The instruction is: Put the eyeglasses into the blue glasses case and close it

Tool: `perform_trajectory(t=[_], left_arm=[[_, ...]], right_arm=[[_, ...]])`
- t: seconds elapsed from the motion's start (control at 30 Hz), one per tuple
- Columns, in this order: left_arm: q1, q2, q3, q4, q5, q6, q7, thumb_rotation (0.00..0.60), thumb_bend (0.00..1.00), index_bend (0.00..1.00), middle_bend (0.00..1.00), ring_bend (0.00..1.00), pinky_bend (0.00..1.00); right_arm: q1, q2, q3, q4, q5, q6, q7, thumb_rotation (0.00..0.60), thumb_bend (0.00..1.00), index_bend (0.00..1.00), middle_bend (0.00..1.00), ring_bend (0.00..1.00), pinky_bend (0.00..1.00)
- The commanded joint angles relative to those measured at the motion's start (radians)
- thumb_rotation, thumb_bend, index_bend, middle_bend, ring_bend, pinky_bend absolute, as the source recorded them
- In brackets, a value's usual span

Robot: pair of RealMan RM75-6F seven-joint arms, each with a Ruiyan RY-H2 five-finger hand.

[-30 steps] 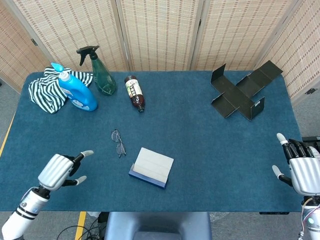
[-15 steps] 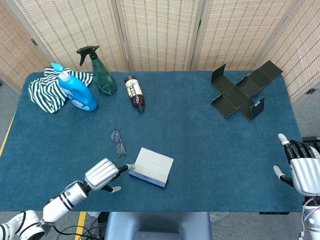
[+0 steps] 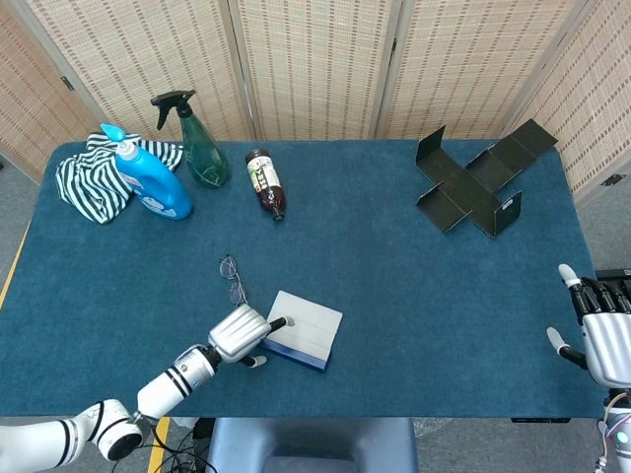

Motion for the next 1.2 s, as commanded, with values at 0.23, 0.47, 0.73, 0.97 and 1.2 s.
perform_trajectory(t=[0.23,0.47,0.73,0.97,1.2], left_arm=[[-0.033,-0.099,-0.038,0.036,-0.185,-0.032,0.164,0.600,0.22,0.32,0.98,0.88,0.90],[-0.057,-0.149,-0.058,0.034,-0.332,-0.021,0.304,0.600,0.22,0.38,0.98,0.88,0.91],[-0.095,-0.195,-0.118,0.054,-0.576,0.068,0.501,0.593,0.22,0.45,0.98,0.89,0.91],[-0.115,-0.125,-0.105,-0.009,-0.753,0.126,0.668,0.532,0.22,0.50,0.98,0.89,0.91],[-0.131,0.040,-0.031,-0.192,-0.919,0.114,0.763,0.600,0.22,0.52,0.98,0.89,0.91]], right_arm=[[-0.002,-0.004,0.000,0.015,0.001,0.002,0.019,0.600,0.27,0.03,0.23,0.20,0.18],[-0.007,-0.008,-0.002,0.030,0.006,0.001,0.038,0.600,0.27,0.03,0.23,0.20,0.18],[-0.007,-0.009,-0.002,0.040,0.001,0.004,0.055,0.600,0.27,0.04,0.23,0.21,0.18],[-0.002,-0.009,0.002,0.043,0.000,0.000,0.063,0.600,0.27,0.04,0.24,0.21,0.18],[0.004,-0.014,0.002,0.043,-0.009,-0.002,0.065,0.600,0.27,0.05,0.25,0.22,0.18]])
